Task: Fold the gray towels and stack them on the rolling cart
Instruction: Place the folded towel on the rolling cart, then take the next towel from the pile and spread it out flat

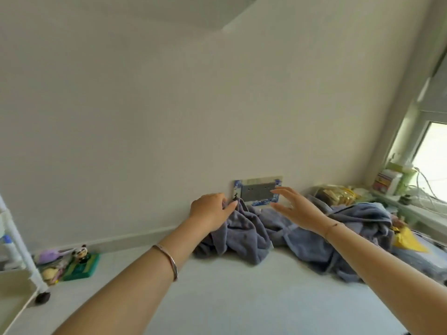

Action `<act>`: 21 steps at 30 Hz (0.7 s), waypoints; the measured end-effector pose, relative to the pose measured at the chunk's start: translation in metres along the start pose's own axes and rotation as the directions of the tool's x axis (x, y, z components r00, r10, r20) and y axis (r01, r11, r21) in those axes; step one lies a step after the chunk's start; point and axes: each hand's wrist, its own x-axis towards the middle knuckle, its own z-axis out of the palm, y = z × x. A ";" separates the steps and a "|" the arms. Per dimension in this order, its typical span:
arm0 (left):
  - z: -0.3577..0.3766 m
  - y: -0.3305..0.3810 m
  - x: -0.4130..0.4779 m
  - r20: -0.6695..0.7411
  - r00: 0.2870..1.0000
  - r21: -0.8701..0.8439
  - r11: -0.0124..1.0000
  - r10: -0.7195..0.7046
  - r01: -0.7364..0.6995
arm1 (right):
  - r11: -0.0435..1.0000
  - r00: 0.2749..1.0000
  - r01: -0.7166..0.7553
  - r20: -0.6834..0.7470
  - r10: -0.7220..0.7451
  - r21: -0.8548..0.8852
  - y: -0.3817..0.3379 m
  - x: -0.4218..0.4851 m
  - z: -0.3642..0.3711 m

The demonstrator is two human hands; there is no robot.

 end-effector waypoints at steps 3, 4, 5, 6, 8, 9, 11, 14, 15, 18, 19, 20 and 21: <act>0.036 0.035 0.006 0.080 0.995 -0.004 0.998 0.058 -0.058 | 0.995 0.994 -0.103 -0.022 0.103 0.018 0.050 -0.037 0.002; 0.050 0.050 0.009 0.108 0.991 0.002 0.997 0.080 -0.081 | 0.989 0.988 -0.150 -0.023 0.150 0.013 0.068 -0.051 0.000; 0.062 0.062 0.012 0.134 0.986 0.005 0.995 0.097 -0.098 | 0.982 0.982 -0.187 -0.031 0.187 0.001 0.084 -0.062 0.000; 0.074 0.074 0.016 0.157 0.981 0.001 0.994 0.112 -0.113 | 0.976 0.975 -0.220 -0.039 0.219 -0.006 0.099 -0.071 0.000; 0.098 0.099 0.023 0.200 0.971 -0.013 0.991 0.132 -0.132 | 0.960 0.959 -0.280 -0.045 0.279 -0.012 0.134 -0.088 -0.001; 0.109 0.111 0.027 0.218 0.966 -0.015 0.990 0.138 -0.138 | 0.955 0.954 -0.296 -0.042 0.296 -0.011 0.150 -0.094 -0.001; 0.128 0.129 0.036 0.237 0.961 -0.016 0.989 0.145 -0.146 | 0.948 0.947 -0.319 -0.031 0.319 0.004 0.175 -0.101 0.001; 0.157 0.157 0.053 0.251 0.959 -0.025 0.991 0.135 -0.133 | 0.942 0.943 -0.334 0.007 0.334 0.036 0.213 -0.102 0.005; 0.166 0.164 0.058 0.258 0.957 -0.033 0.992 0.130 -0.126 | 0.942 0.943 -0.332 0.019 0.332 0.045 0.223 -0.100 0.006; 0.195 0.185 0.080 0.280 0.954 -0.057 0.994 0.103 -0.091 | 0.942 0.944 -0.328 0.058 0.324 0.077 0.257 -0.088 0.008; 0.203 0.189 0.087 0.284 0.954 -0.063 0.995 0.091 -0.077 | 0.943 0.947 -0.321 0.060 0.316 0.086 0.268 -0.082 0.009; 0.211 0.191 0.093 0.286 0.955 -0.070 0.996 0.080 -0.062 | 0.944 0.948 -0.316 0.061 0.311 0.096 0.275 -0.077 0.011; 0.220 0.194 0.101 0.290 0.955 -0.084 0.995 0.066 -0.044 | 0.944 0.950 -0.311 0.069 0.305 0.110 0.286 -0.070 0.013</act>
